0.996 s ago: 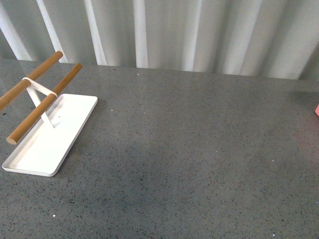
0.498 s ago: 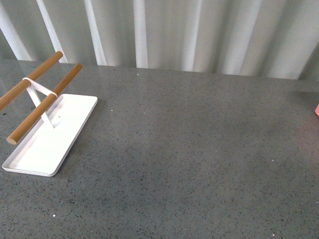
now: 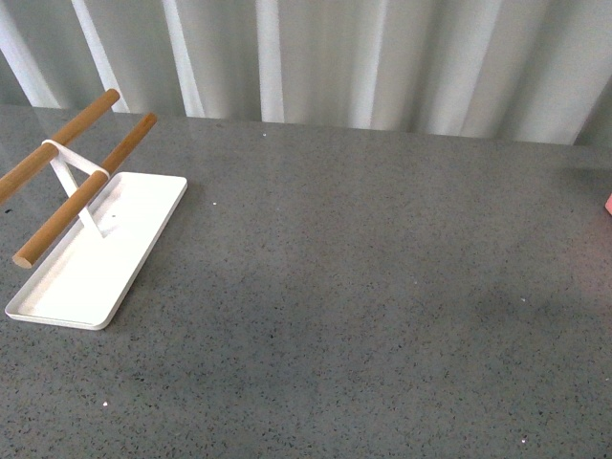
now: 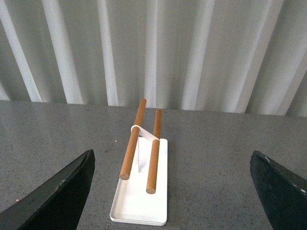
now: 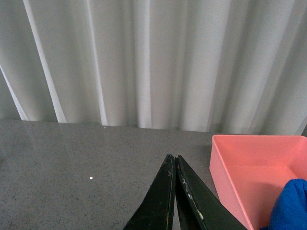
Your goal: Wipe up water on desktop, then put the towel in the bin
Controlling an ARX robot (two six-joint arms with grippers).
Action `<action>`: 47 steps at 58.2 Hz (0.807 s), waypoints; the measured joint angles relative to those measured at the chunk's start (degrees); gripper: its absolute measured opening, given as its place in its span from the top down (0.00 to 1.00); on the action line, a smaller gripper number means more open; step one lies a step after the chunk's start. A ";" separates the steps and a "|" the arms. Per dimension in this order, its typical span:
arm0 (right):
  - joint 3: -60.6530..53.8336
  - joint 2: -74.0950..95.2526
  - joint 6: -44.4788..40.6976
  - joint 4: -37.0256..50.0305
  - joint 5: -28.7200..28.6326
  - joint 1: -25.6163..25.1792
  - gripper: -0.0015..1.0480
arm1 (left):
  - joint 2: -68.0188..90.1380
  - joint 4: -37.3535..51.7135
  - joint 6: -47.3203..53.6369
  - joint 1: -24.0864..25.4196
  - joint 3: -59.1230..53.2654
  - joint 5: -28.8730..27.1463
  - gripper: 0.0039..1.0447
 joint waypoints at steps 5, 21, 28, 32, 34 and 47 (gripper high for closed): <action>-1.01 -1.60 0.00 -0.70 0.02 0.00 0.97 | 0.00 0.00 0.00 0.00 0.00 0.00 0.06; -3.21 -6.80 0.02 -3.56 0.00 0.00 0.97 | 0.00 0.00 0.00 0.00 0.00 0.02 0.06; -3.91 -8.96 0.04 -5.05 0.02 0.00 0.97 | 0.00 0.00 0.00 0.00 0.00 0.02 0.06; -4.42 -10.45 0.07 -5.97 0.02 0.00 0.97 | 0.00 0.00 0.00 0.00 0.00 0.02 0.06; -5.03 -11.28 0.04 -5.40 -0.02 0.00 0.97 | 0.00 0.00 0.00 0.00 0.00 0.00 0.06; -5.03 -15.08 0.07 -8.41 0.02 0.00 0.97 | 0.00 0.00 0.00 0.00 0.00 0.00 0.06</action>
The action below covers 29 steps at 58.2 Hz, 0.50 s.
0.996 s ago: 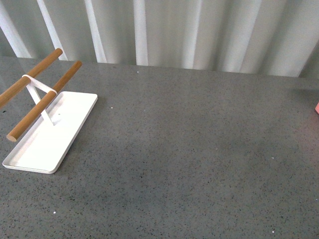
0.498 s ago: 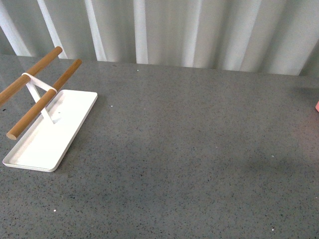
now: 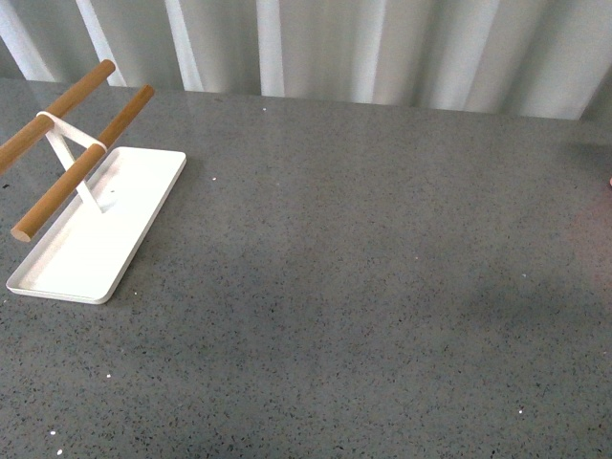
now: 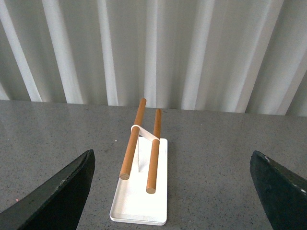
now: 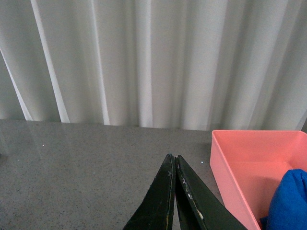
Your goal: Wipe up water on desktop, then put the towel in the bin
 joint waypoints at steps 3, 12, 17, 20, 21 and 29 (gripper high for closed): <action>0.02 -1.36 0.04 -1.44 0.00 0.00 0.97 | 0.00 0.00 0.00 0.00 0.00 0.00 0.06; 0.00 -10.01 0.11 -10.23 0.17 0.00 0.97 | 0.02 0.00 0.00 0.00 0.00 0.00 0.06; 0.00 -10.10 0.13 -10.47 0.17 0.00 0.97 | -0.07 0.00 0.00 0.00 0.00 0.02 0.06; 0.00 -10.10 0.13 -10.49 0.17 0.00 0.97 | -0.04 0.00 0.00 0.00 0.00 0.00 0.06; 0.00 -10.10 0.13 -10.49 0.17 0.00 0.97 | -0.04 0.00 0.00 0.00 0.00 0.00 0.06; 0.00 -10.10 0.13 -10.49 0.17 0.00 0.97 | -0.07 0.00 0.00 0.00 0.00 0.00 0.06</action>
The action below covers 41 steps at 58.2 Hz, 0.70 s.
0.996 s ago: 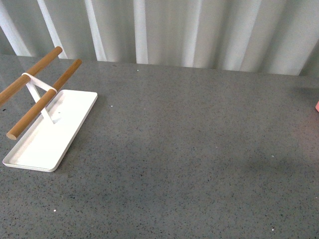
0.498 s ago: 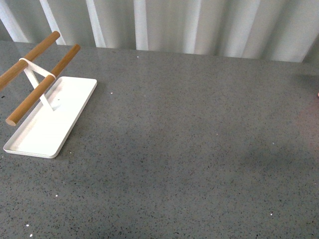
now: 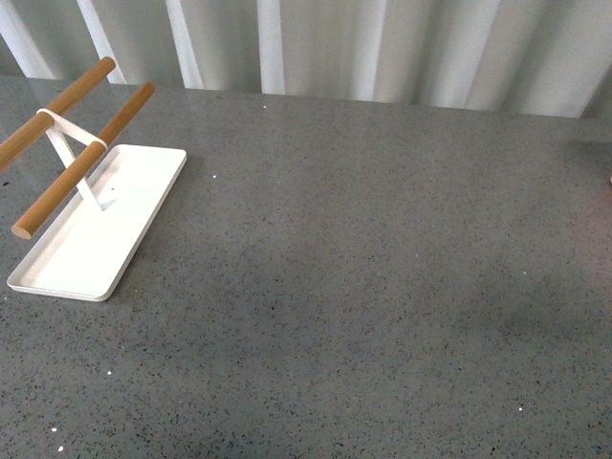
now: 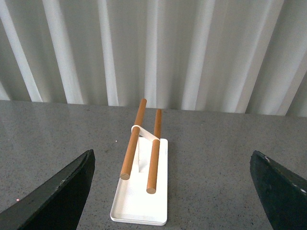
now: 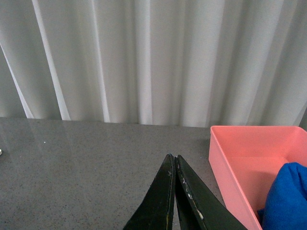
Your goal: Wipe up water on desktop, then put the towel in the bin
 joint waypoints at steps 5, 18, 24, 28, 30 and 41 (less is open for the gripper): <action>0.00 0.00 0.00 -0.02 0.00 0.00 0.97 | 0.00 0.00 0.00 0.00 0.00 0.00 0.06; 0.00 0.00 0.00 -0.04 -0.02 0.00 0.97 | 0.00 0.00 0.00 0.00 0.00 0.00 0.06; 0.00 0.00 0.00 -0.04 -0.02 0.00 0.97 | 0.00 0.00 0.00 0.00 0.00 0.00 0.06; 0.00 0.00 -0.02 -0.04 0.00 0.00 0.94 | 0.00 0.00 0.00 0.00 0.00 0.00 0.06; 0.00 0.00 -0.02 -0.04 0.00 0.00 0.88 | 0.00 0.00 0.00 0.00 0.00 0.00 0.06; 0.00 0.00 0.00 -0.04 -0.02 0.00 0.57 | 0.00 0.00 0.00 0.00 0.00 0.00 0.06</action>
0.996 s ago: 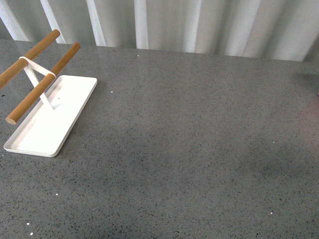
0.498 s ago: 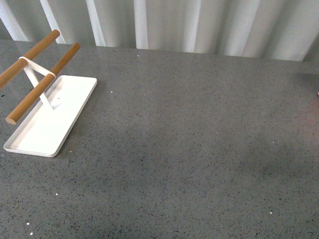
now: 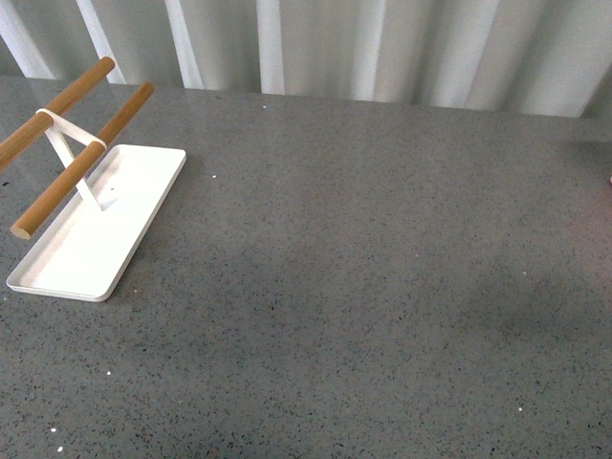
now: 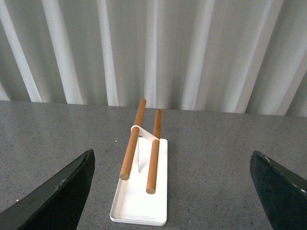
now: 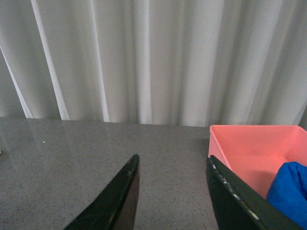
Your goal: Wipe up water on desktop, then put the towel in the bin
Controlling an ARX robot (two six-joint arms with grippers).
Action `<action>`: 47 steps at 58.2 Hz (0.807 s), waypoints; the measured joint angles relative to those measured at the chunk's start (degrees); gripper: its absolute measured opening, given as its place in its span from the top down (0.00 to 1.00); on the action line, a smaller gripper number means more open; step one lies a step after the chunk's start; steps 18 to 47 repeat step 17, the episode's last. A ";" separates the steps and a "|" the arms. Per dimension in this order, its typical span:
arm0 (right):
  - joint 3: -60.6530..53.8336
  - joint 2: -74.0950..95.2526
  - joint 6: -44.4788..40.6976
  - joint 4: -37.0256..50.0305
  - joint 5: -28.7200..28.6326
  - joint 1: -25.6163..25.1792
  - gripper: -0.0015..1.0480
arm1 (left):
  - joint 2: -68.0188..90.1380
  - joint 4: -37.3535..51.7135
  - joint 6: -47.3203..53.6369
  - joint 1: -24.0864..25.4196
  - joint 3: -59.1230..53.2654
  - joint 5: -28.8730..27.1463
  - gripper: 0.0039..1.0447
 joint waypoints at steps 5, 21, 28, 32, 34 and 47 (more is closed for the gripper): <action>0.00 0.00 -0.02 0.00 0.00 0.00 0.40 | 0.00 0.00 0.00 0.00 0.00 0.00 0.06; 0.00 0.00 0.00 0.00 0.02 0.00 0.06 | 0.00 0.00 0.00 0.00 0.00 0.00 0.06; 0.00 0.00 0.00 0.00 0.02 0.00 0.06 | 0.00 0.00 0.00 0.00 0.00 0.00 0.06; 0.00 0.00 0.00 0.00 0.02 0.00 0.06 | 0.00 0.00 0.00 0.00 0.00 0.00 0.06; 0.00 0.00 0.00 0.00 0.02 0.00 0.06 | 0.00 0.00 0.00 0.00 0.00 0.00 0.06; 0.00 0.00 0.00 0.00 0.02 0.00 0.06 | 0.00 0.00 0.00 0.00 0.00 0.00 0.06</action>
